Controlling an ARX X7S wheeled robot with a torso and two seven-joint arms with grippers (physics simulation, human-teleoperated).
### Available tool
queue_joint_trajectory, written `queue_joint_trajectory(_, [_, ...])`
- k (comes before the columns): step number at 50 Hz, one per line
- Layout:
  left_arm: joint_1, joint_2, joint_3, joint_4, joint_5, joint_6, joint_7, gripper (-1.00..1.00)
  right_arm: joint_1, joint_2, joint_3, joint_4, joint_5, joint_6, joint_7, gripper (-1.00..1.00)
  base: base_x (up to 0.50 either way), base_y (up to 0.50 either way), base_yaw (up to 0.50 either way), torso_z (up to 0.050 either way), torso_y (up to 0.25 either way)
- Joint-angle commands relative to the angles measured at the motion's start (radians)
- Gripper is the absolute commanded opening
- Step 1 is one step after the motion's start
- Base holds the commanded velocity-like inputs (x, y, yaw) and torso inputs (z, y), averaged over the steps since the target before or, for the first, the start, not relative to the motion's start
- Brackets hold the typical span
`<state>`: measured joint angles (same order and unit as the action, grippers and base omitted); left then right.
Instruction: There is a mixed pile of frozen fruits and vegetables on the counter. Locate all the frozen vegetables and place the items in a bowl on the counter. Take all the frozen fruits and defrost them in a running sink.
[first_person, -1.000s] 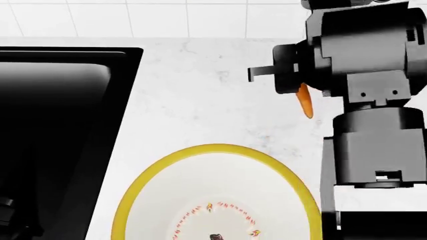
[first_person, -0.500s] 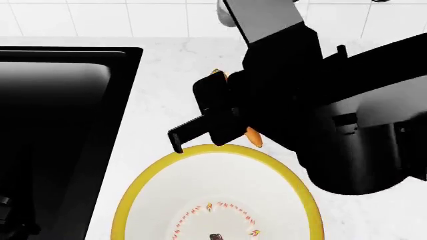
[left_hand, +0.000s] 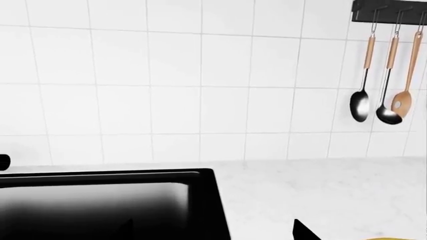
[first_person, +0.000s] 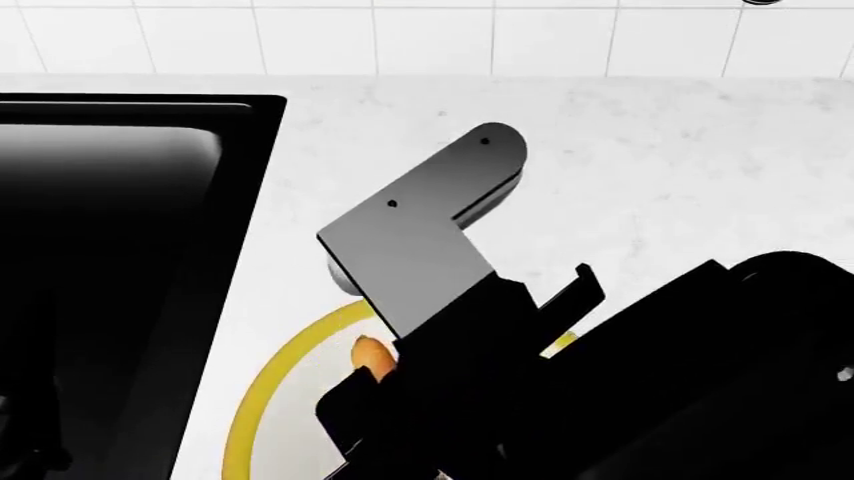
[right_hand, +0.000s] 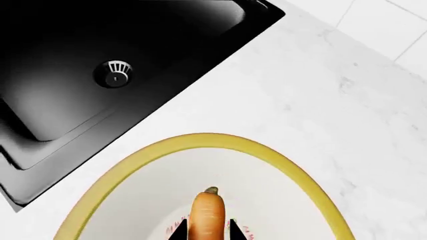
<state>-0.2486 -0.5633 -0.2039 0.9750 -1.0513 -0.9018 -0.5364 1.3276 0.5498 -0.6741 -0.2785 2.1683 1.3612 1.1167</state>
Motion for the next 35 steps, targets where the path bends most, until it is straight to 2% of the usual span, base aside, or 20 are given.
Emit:
queue_joint_trajectory(1, [0.002,-0.008,-0.009,0.001,-0.022,0.011,-0.011,1.00,-0.061,-0.009,0.003,-0.015,-0.059,0.014,-0.032,-1.00,0.00,0.00,0.00,0.000,0.000])
queue_joint_trajectory(6, [0.004,-0.003,-0.002,-0.004,-0.012,0.020,-0.011,1.00,-0.070,-0.006,0.009,0.000,-0.093,0.024,-0.059,-1.00,0.00,0.00,0.00,0.000,0.000])
queue_joint_trajectory(7, [0.003,-0.002,0.003,-0.005,-0.010,0.019,-0.011,1.00,-0.069,-0.006,0.008,0.002,-0.096,0.026,-0.063,1.00,0.00,0.00,0.00,0.000,0.000])
queue_joint_trajectory(14, [0.010,0.000,-0.020,0.000,0.000,0.049,-0.015,1.00,-0.057,0.005,0.007,-0.003,-0.070,-0.001,-0.051,1.00,0.00,0.00,0.00,0.000,0.000])
queue_joint_trajectory(23, [0.025,0.004,-0.019,-0.004,-0.012,0.074,0.006,1.00,-0.067,0.053,0.082,-0.074,-0.063,-0.062,-0.044,1.00,0.00,0.00,0.00,0.000,0.000])
queue_joint_trajectory(35, [0.040,-0.015,-0.006,0.016,0.003,0.084,0.014,1.00,-0.153,0.145,0.322,-0.230,-0.267,-0.080,-0.213,1.00,0.00,0.00,0.00,0.000,0.250])
